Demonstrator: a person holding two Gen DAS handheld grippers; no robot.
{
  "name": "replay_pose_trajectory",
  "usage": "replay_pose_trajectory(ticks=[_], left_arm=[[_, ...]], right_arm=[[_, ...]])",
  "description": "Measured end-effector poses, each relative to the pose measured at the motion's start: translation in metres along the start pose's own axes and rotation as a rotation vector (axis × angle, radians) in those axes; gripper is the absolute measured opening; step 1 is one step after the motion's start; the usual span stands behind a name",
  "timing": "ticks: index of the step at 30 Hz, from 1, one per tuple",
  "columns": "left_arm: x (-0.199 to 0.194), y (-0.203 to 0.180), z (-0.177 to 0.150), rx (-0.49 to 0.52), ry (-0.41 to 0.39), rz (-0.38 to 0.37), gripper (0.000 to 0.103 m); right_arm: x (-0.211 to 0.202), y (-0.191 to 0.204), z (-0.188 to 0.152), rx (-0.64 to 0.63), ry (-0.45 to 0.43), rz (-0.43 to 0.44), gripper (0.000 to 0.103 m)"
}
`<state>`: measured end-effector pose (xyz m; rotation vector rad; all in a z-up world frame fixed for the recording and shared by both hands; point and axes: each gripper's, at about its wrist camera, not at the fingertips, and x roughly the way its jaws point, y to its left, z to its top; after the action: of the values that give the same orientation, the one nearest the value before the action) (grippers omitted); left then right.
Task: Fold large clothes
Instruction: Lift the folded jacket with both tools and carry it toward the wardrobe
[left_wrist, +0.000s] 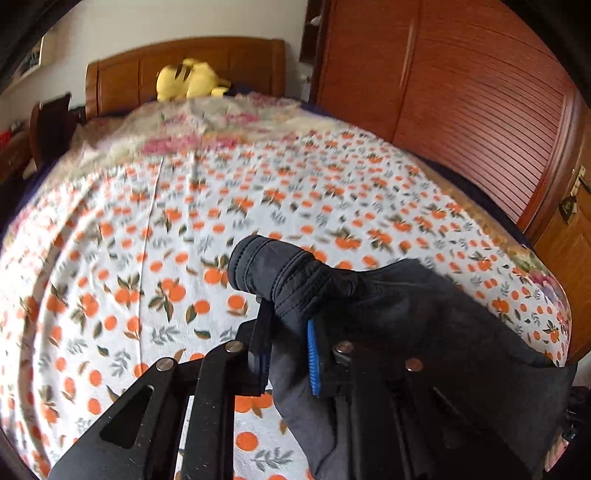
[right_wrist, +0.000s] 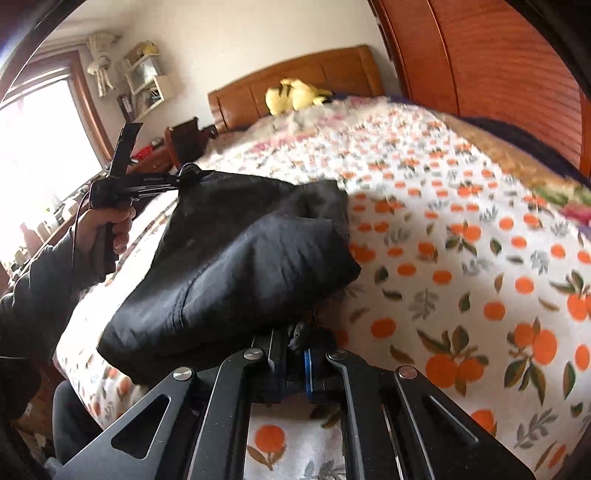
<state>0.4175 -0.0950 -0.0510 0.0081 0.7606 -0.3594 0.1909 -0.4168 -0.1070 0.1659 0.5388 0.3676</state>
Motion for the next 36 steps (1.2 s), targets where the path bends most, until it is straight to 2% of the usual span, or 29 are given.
replay_pose_trajectory(ticks=[4,9,17,28,36], left_arm=[[-0.026,-0.03,0.01,0.066,-0.038,0.02,0.015],[-0.044,-0.06,0.022,0.093,-0.078,0.032,0.011],[-0.028,-0.136,0.033,0.193,-0.058,0.01,0.009],[0.006,-0.286,0.068,0.3,-0.098,-0.129,0.009],[0.023,-0.415,0.088,0.387,-0.127,-0.266,0.009]], right_arm=[[-0.009,-0.002,0.006,-0.01,-0.048,0.013,0.005],[-0.036,-0.018,0.015,-0.028,-0.116,-0.008,0.005],[-0.084,-0.058,0.027,-0.101,-0.182,-0.118,0.005],[-0.163,-0.148,0.032,-0.08,-0.232,-0.353,0.005],[-0.237,-0.189,0.016,-0.01,-0.264,-0.551,0.005]])
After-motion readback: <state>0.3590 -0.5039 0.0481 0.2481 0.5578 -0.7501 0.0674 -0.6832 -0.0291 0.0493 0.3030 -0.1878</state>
